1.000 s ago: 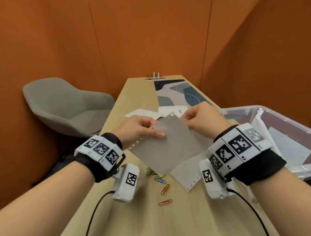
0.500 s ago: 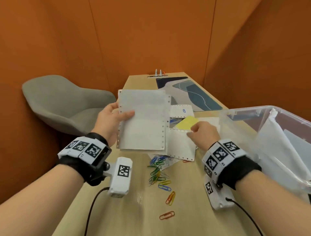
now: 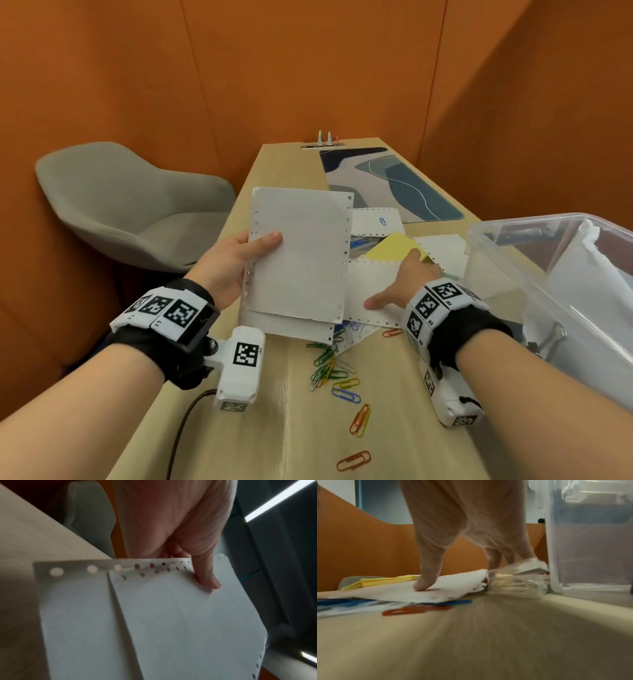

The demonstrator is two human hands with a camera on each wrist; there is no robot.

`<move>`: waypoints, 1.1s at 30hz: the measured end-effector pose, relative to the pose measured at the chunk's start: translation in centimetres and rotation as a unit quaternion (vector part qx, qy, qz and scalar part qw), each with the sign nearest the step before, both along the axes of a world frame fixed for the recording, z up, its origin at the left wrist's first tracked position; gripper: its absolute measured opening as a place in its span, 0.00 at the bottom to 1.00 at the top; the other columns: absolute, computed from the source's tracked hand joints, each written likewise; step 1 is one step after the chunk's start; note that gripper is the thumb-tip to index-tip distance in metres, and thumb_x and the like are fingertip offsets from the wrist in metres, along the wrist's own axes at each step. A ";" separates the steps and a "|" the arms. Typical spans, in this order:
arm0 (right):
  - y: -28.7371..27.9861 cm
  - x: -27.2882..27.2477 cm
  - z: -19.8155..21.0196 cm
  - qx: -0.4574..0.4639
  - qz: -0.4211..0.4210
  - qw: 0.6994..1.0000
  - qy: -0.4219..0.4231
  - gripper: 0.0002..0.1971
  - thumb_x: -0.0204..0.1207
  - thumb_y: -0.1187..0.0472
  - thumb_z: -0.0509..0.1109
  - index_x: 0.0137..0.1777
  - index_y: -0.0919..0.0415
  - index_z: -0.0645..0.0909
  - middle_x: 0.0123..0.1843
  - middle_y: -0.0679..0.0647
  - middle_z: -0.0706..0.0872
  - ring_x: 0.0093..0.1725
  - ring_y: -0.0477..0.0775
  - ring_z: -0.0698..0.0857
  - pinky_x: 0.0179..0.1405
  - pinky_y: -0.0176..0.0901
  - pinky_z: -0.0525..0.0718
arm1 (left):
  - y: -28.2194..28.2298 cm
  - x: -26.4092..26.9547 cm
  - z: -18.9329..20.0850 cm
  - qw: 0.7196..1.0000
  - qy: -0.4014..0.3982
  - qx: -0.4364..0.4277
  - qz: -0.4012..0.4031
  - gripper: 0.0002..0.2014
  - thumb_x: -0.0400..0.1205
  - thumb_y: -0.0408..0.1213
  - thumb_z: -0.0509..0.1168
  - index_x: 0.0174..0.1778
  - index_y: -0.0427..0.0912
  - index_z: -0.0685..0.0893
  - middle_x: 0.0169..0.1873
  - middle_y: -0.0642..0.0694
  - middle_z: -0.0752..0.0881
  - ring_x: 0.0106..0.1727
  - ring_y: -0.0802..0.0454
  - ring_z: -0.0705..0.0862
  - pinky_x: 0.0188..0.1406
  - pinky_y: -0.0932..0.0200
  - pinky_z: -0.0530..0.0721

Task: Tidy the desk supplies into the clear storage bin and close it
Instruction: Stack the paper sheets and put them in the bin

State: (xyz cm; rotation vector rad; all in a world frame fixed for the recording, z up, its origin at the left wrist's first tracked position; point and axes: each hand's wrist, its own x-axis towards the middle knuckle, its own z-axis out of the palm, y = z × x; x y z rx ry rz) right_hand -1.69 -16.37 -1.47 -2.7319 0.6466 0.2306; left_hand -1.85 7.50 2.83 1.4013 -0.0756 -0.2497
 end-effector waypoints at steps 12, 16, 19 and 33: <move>0.4 -2.5 4.0 0.310 0.112 0.882 -0.337 0.03 0.70 0.64 0.73 0.41 0.62 0.88 0.33 0.53 0.86 0.34 0.48 0.80 0.37 0.39 0.78 | -3.1 0.9 2.1 0.956 -0.160 0.225 -0.098 0.14 0.67 0.34 0.78 0.49 0.41 0.89 0.59 0.52 0.85 0.61 0.56 0.82 0.61 0.63 0.78; 0.5 -3.4 5.9 0.392 0.105 0.839 -0.363 0.04 0.70 0.64 0.76 0.41 0.65 0.87 0.32 0.50 0.85 0.32 0.45 0.82 0.35 0.36 0.82 | -4.7 0.7 2.1 0.949 -0.215 0.224 -0.055 0.09 0.68 0.31 0.77 0.42 0.44 0.89 0.54 0.54 0.83 0.58 0.59 0.80 0.58 0.66 0.76; 0.7 -4.1 6.6 0.415 0.114 0.819 -0.380 0.05 0.68 0.61 0.78 0.33 0.58 0.85 0.28 0.45 0.85 0.28 0.40 0.81 0.33 0.32 0.81 | -5.3 0.3 2.1 0.943 -0.259 0.211 0.004 0.14 0.66 0.31 0.78 0.45 0.48 0.89 0.57 0.55 0.79 0.58 0.61 0.77 0.56 0.70 0.72; 0.1 -5.7 5.5 0.472 0.180 0.824 -0.257 0.17 0.80 0.74 0.60 0.46 0.51 0.84 0.41 0.48 0.88 0.33 0.38 0.88 0.40 0.34 0.88 | -3.5 -0.3 2.9 0.980 -0.156 -0.040 0.120 0.16 0.76 0.23 0.67 0.59 0.36 0.82 0.45 0.49 0.88 0.40 0.58 0.88 0.32 0.67 0.87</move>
